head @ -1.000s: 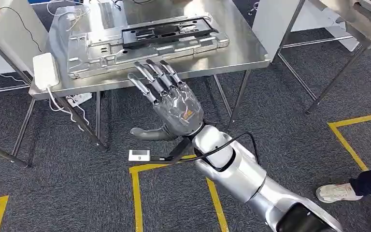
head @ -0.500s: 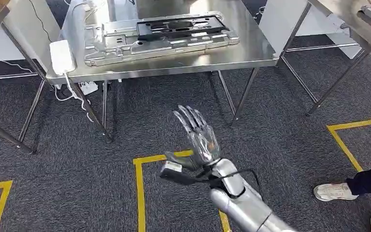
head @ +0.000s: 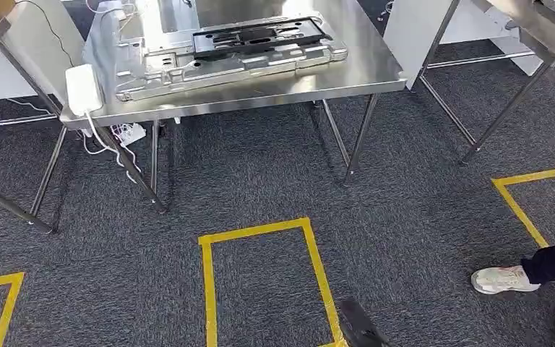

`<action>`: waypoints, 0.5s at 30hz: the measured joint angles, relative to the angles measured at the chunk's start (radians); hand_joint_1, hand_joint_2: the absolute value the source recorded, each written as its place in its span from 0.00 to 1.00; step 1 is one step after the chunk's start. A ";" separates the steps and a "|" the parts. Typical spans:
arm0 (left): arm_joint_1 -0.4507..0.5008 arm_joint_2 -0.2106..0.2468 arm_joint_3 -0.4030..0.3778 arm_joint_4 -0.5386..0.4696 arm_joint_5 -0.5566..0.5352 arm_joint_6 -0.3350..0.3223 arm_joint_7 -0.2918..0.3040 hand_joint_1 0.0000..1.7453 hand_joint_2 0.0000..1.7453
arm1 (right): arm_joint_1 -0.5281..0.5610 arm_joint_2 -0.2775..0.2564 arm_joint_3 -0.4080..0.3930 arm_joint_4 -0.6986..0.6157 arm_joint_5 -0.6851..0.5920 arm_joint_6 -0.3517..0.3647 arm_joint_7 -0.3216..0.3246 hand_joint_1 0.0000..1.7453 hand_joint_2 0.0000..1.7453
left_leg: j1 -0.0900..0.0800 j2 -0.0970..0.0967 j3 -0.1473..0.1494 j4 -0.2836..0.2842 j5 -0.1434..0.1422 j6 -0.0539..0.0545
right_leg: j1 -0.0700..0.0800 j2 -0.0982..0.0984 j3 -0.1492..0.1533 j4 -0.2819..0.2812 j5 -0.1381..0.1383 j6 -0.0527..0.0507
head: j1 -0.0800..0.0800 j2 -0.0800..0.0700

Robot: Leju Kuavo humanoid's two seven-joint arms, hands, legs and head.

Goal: Take the parts from the cabinet and place them on the table.

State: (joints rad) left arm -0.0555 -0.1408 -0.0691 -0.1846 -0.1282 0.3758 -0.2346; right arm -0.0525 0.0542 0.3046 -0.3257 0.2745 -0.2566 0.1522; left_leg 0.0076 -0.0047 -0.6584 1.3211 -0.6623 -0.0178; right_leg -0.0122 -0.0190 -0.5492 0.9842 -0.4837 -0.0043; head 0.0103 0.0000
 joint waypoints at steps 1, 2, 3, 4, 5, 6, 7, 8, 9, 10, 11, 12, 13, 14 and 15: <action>0.003 0.001 0.005 0.000 0.003 0.000 0.000 0.00 1.00 | 0.013 -0.001 -0.043 0.024 -0.026 0.028 0.069 0.00 1.00 | 0.003 0.000 0.029 -0.049 0.034 0.000 | 0.000 0.002 0.000 0.001 0.000 0.000 | -0.001 0.000; 0.002 0.004 0.010 0.000 0.009 0.000 0.000 0.00 1.00 | 0.024 0.000 -0.073 0.038 -0.033 0.035 0.092 0.00 1.00 | 0.005 0.000 0.075 -0.140 0.081 0.001 | -0.001 0.007 0.001 0.003 0.000 0.000 | -0.002 0.000; 0.001 0.006 0.016 0.000 0.013 0.000 -0.002 0.00 1.00 | 0.030 0.003 -0.101 0.051 -0.036 0.036 0.090 0.00 1.00 | 0.006 0.000 0.124 -0.240 0.125 0.001 | -0.002 0.011 0.001 0.007 -0.001 0.001 | -0.002 0.000; 0.001 0.006 0.021 0.000 0.016 0.001 -0.002 0.00 1.00 | 0.032 0.004 -0.122 0.063 -0.039 0.036 0.082 0.00 1.00 | 0.008 0.000 0.153 -0.301 0.131 0.002 | -0.001 0.015 -0.001 0.011 -0.003 0.006 | -0.005 0.000; 0.000 0.006 0.027 0.000 0.017 0.001 -0.002 0.00 1.00 | 0.031 0.005 -0.137 0.073 -0.041 0.036 0.077 0.00 1.00 | 0.003 -0.003 0.157 -0.321 0.126 0.001 | 0.004 0.018 -0.008 0.022 -0.004 0.012 | -0.008 0.000; -0.001 0.007 0.031 0.000 0.018 0.002 -0.003 0.00 1.00 | 0.032 0.006 -0.152 0.081 -0.041 0.035 0.074 0.00 1.00 | 0.003 -0.005 0.149 -0.312 0.126 0.002 | 0.004 0.018 -0.012 0.020 0.000 0.020 | -0.006 0.000; -0.001 0.008 0.032 0.000 0.018 0.002 -0.003 0.00 1.00 | 0.034 0.006 -0.165 0.089 -0.041 0.035 0.072 0.00 1.00 | -0.001 -0.007 0.147 -0.310 0.128 0.004 | 0.001 0.017 -0.013 0.020 0.003 0.024 | -0.002 0.000; 0.001 0.008 0.034 0.001 0.018 0.003 0.000 0.00 1.00 | 0.035 0.008 -0.176 0.096 -0.042 0.034 0.070 0.00 1.00 | -0.004 -0.007 0.146 -0.309 0.130 0.008 | -0.002 0.018 -0.012 0.018 0.006 0.029 | -0.002 0.000; 0.005 0.009 0.036 0.000 0.019 0.002 0.002 0.00 1.00 | 0.038 0.008 -0.184 0.100 -0.046 0.034 0.065 0.00 1.00 | 0.003 -0.003 0.144 -0.315 0.136 0.018 | -0.003 0.018 -0.015 0.020 0.001 0.034 | -0.002 0.000; 0.008 0.013 0.039 -0.003 0.021 -0.002 0.007 0.00 1.00 | 0.048 0.008 -0.194 0.100 -0.051 0.036 0.059 0.00 1.00 | 0.004 -0.001 0.142 -0.315 0.140 0.024 | -0.004 0.018 -0.020 0.038 -0.022 0.037 | -0.001 0.000; 0.013 0.018 0.042 -0.017 0.027 -0.016 0.016 0.00 1.00 | 0.059 0.008 -0.204 0.100 -0.061 0.043 0.048 0.00 1.00 | 0.005 0.000 0.138 -0.315 0.142 0.028 | -0.004 0.018 -0.042 0.092 -0.066 0.038 | 0.011 0.000; 0.015 0.023 0.044 -0.031 0.030 -0.032 0.025 0.00 1.00 | 0.072 0.005 -0.212 0.101 -0.071 0.051 0.039 0.00 1.00 | 0.005 0.001 0.134 -0.315 0.145 0.031 | -0.004 0.018 -0.074 0.169 -0.111 0.039 | 0.019 0.000; 0.015 0.029 0.045 -0.047 0.036 -0.048 0.036 0.00 1.00 | 0.086 0.003 -0.220 0.103 -0.081 0.061 0.029 0.00 1.00 | 0.004 0.002 0.129 -0.314 0.146 0.033 | -0.004 0.018 -0.107 0.251 -0.149 0.040 | 0.025 0.000; 0.016 0.034 0.049 -0.062 0.039 -0.065 0.048 0.00 1.00 | 0.102 0.000 -0.225 0.108 -0.092 0.071 0.020 0.00 0.00 | 0.004 0.003 0.127 -0.314 0.148 0.033 | -0.004 0.018 -0.131 0.317 -0.171 0.041 | 0.029 0.000; 0.017 0.039 0.051 -0.079 0.045 -0.082 0.057 0.00 0.00 | 0.119 0.000 -0.231 0.115 -0.102 0.082 0.011 0.00 0.00 | 0.004 0.004 0.126 -0.313 0.148 0.033 | -0.005 0.018 -0.133 0.332 -0.168 0.041 | 0.033 0.000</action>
State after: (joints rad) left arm -0.0389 -0.1015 -0.0179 -0.2637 -0.0835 0.2940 -0.1773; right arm 0.0661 0.0538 0.0736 -0.2109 0.1724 -0.1751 0.1632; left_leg 0.0115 -0.0003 -0.5325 1.0077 -0.5142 0.0151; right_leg -0.0169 -0.0013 -0.6820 1.3166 -0.6512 0.0368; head 0.0435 0.0000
